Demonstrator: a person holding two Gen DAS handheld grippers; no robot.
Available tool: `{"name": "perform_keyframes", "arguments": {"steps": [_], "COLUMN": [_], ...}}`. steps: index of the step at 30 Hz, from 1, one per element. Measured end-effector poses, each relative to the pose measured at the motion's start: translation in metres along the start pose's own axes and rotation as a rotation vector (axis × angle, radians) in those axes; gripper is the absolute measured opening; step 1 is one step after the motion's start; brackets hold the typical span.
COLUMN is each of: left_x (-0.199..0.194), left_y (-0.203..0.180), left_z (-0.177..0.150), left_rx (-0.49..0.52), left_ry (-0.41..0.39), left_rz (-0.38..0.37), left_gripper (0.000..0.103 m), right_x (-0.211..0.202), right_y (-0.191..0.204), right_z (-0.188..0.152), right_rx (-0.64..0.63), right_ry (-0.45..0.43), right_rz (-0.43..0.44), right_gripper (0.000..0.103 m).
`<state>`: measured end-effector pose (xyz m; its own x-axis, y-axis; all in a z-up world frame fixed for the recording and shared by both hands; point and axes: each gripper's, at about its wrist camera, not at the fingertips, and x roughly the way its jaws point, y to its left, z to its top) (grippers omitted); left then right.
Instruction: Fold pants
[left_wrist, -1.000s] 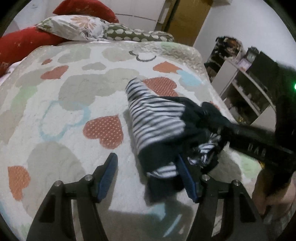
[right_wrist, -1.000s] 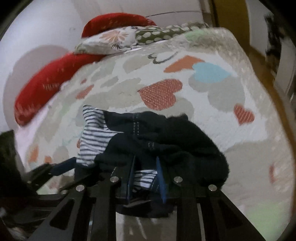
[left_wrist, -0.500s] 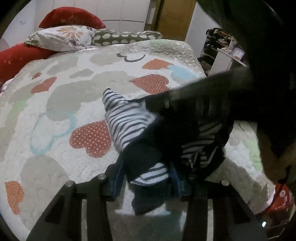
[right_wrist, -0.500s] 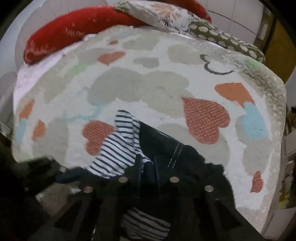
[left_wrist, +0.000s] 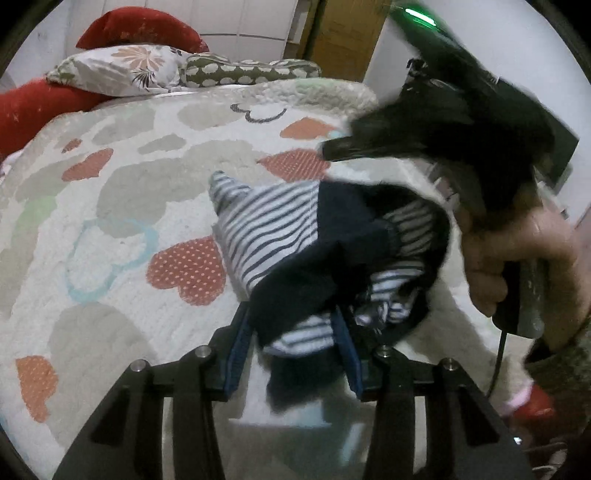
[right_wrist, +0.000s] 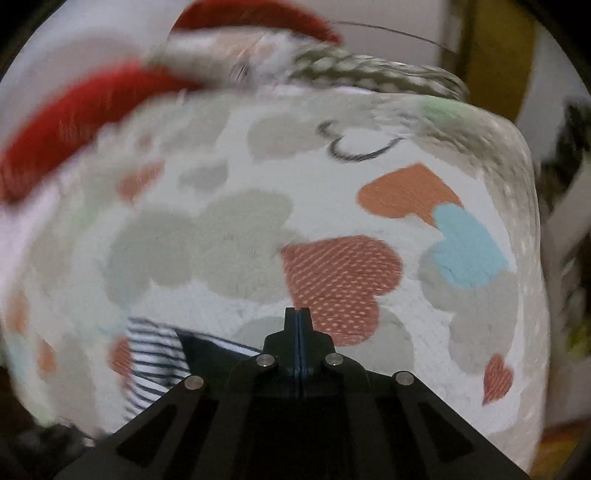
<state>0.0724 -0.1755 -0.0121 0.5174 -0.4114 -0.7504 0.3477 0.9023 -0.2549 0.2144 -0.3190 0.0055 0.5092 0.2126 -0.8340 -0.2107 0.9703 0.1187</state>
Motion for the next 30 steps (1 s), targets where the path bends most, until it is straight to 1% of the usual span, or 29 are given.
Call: {"name": "perform_keyframes", "arguments": {"steps": [1,3,5,7,9,11,12,13,15,16,17,18,20,21,22,23,24,25,26,27,29,30], "left_x": [-0.012,-0.027,-0.034,-0.031,-0.022,0.003,0.016,0.028,0.055,0.066,0.072,0.078,0.088,0.09,0.092,0.093,0.09,0.086,0.081,0.075,0.069,0.066], "left_y": [0.004,0.01,0.016,0.017,0.011,-0.005,-0.012,-0.017,-0.028,-0.034,-0.039,-0.044,-0.055,-0.057,-0.061,-0.064,-0.07,-0.075,-0.081,-0.082,-0.079,-0.076], "left_z": [0.003,0.011,0.024,0.041,0.055,0.072,0.078,0.083,0.09,0.094,0.095,0.096,0.096,0.094,0.091,0.09,0.086,0.084,0.082,0.084,0.096,0.104], "left_rx": [-0.011,-0.027,-0.051,-0.073,-0.057,0.032,0.074,0.105,0.177,0.214,0.247,0.283,0.345,0.358,0.379,0.393,0.426,0.458,0.502,0.507,0.485,0.465], "left_ry": [-0.013,-0.037,-0.055,-0.052,-0.034,0.018,0.047,0.071,0.146,0.167,0.178,0.191,0.204,0.208,0.227,0.244,0.236,0.221,0.207,0.192,0.165,0.144], "left_rz": [-0.025,-0.03,-0.032,-0.016,0.003,0.044,0.078,0.096,0.079,0.06,0.046,0.036,0.045,0.046,0.036,0.03,0.066,0.088,0.109,0.117,0.137,0.154], "left_gripper": [0.043,0.043,0.044,0.044,0.044,0.044,0.044,0.045,0.052,0.059,0.068,0.071,0.07,0.068,0.043,0.025,0.023,0.011,0.01,0.01,0.009,0.009], "right_x": [-0.013,-0.045,-0.074,-0.089,-0.089,-0.078,-0.071,-0.063,-0.057,-0.057,-0.058,-0.058,-0.059,-0.059,-0.061,-0.064,-0.067,-0.072,-0.077,-0.08,-0.087,-0.091], "right_y": [-0.007,-0.018,-0.026,-0.032,-0.032,-0.024,-0.022,-0.02,-0.02,-0.02,-0.021,-0.022,-0.025,-0.028,-0.031,-0.035,-0.038,-0.043,-0.048,-0.052,-0.061,-0.064], "right_z": [-0.003,-0.014,-0.032,-0.051,-0.065,-0.078,-0.085,-0.095,-0.11,-0.118,-0.125,-0.129,-0.136,-0.137,-0.138,-0.139,-0.141,-0.142,-0.144,-0.145,-0.149,-0.151], "right_rx": [0.028,0.047,0.071,0.105,0.111,0.086,0.086,0.096,0.111,0.118,0.122,0.123,0.128,0.133,0.146,0.164,0.182,0.204,0.224,0.24,0.275,0.285], "right_ry": [-0.029,-0.093,-0.144,-0.166,-0.158,-0.13,-0.112,-0.092,-0.096,-0.109,-0.124,-0.133,-0.145,-0.147,-0.153,-0.163,-0.175,-0.193,-0.21,-0.219,-0.238,-0.247], "right_rz": [0.012,0.019,0.046,0.112,0.149,0.143,0.142,0.151,0.155,0.152,0.14,0.135,0.134,0.133,0.136,0.14,0.144,0.143,0.143,0.146,0.152,0.14], "right_gripper": [0.004,0.005,0.006,0.006,0.006,0.006,0.006,0.006,0.006,0.006,0.006,0.006,0.006,0.006,0.006,0.006,0.006,0.008,0.009,0.009,0.01,0.014]}}
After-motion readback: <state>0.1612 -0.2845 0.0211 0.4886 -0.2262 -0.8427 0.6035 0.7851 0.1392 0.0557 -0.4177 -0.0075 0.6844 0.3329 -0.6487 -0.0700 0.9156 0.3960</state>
